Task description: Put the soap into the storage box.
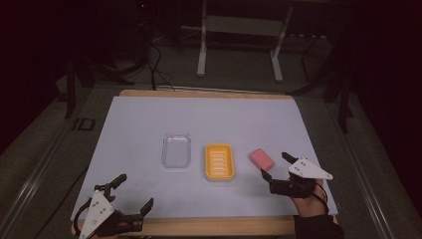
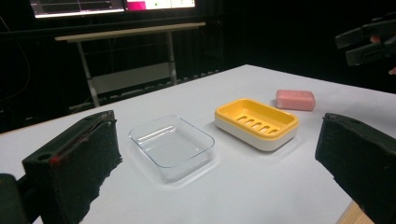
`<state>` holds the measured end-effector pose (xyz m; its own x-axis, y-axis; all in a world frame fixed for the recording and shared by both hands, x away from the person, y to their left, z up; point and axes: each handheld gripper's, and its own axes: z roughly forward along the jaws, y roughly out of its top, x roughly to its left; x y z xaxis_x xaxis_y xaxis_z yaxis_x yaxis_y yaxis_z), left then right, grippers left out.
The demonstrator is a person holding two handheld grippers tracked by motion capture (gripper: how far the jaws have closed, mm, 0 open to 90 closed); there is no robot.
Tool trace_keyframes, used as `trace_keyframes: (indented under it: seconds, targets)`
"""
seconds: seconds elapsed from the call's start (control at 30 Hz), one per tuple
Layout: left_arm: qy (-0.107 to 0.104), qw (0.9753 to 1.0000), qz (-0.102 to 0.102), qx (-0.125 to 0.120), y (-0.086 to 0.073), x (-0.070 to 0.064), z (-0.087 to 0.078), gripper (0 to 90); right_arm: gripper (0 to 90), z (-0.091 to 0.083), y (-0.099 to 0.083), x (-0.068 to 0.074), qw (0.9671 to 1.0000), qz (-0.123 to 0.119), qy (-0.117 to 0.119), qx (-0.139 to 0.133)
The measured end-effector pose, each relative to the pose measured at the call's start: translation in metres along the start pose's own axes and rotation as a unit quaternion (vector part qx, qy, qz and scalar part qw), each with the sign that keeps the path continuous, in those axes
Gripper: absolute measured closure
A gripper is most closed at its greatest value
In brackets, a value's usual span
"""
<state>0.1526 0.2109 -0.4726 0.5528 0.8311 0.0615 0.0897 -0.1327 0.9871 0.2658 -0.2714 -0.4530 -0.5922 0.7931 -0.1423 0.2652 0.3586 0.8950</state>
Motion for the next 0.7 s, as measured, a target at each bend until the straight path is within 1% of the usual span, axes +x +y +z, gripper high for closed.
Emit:
trace_keyframes:
  seconds: [0.03,0.07,0.1,0.17,0.2,0.27,0.33,0.4,0.43,0.5,0.6,0.63,0.67,0.7]
  targets:
    - [0.000,1.0000,0.000,0.000,0.000,0.000,0.000,0.2,11.1,0.000,-0.001,-0.003,0.9998,0.011,-0.008,0.013]
    - [0.000,1.0000,-0.001,0.000,0.000,0.000,0.000,0.2,11.1,0.000,-0.002,-0.008,0.9990,0.033,-0.016,0.025]
    - [0.000,1.0000,-0.001,0.000,0.000,0.000,0.000,0.2,11.1,0.000,-0.002,-0.008,0.9990,0.033,-0.016,0.025]
    - [0.000,1.0000,0.000,0.000,0.000,0.000,0.000,0.2,11.1,0.000,-0.004,-0.014,0.9978,0.051,-0.024,0.034]
    - [0.000,1.0000,-0.001,0.000,0.000,0.000,0.000,0.2,11.1,0.000,-0.005,-0.017,0.9973,0.053,-0.032,0.040]
    - [0.000,1.0000,-0.001,0.000,0.000,0.000,0.000,0.2,11.1,-0.001,-0.007,-0.021,0.9960,0.049,-0.055,0.050]
    - [0.000,1.0000,0.000,0.001,0.000,0.000,0.000,0.2,11.1,-0.002,-0.008,-0.027,0.9944,0.061,-0.060,0.063]
    - [0.000,1.0000,0.000,0.002,0.000,0.000,0.000,0.2,11.1,-0.003,-0.009,-0.032,0.9918,0.075,-0.066,0.080]
    - [0.001,1.0000,0.001,0.002,0.000,0.000,-0.001,0.2,11.2,-0.004,-0.010,-0.035,0.9902,0.080,-0.070,0.090]
    - [0.002,1.0000,0.000,0.004,-0.001,-0.001,0.000,0.2,13.3,-0.005,-0.011,-0.042,0.9845,0.097,-0.081,0.121]
    - [0.002,1.0000,-0.001,0.005,-0.001,-0.001,0.001,0.2,13.2,-0.008,-0.013,-0.052,0.9786,0.125,-0.078,0.144]
    - [0.002,1.0000,-0.001,0.005,-0.001,-0.001,0.001,0.2,13.1,-0.009,-0.014,-0.055,0.9765,0.136,-0.073,0.150]
    - [0.002,1.0000,-0.001,0.004,-0.001,-0.001,0.000,0.2,13.6,-0.010,-0.014,-0.057,0.9741,0.145,-0.068,0.160]
    - [0.003,1.0000,-0.001,0.004,-0.001,-0.001,0.000,0.2,14.0,-0.010,-0.013,-0.059,0.9706,0.154,-0.058,0.175]
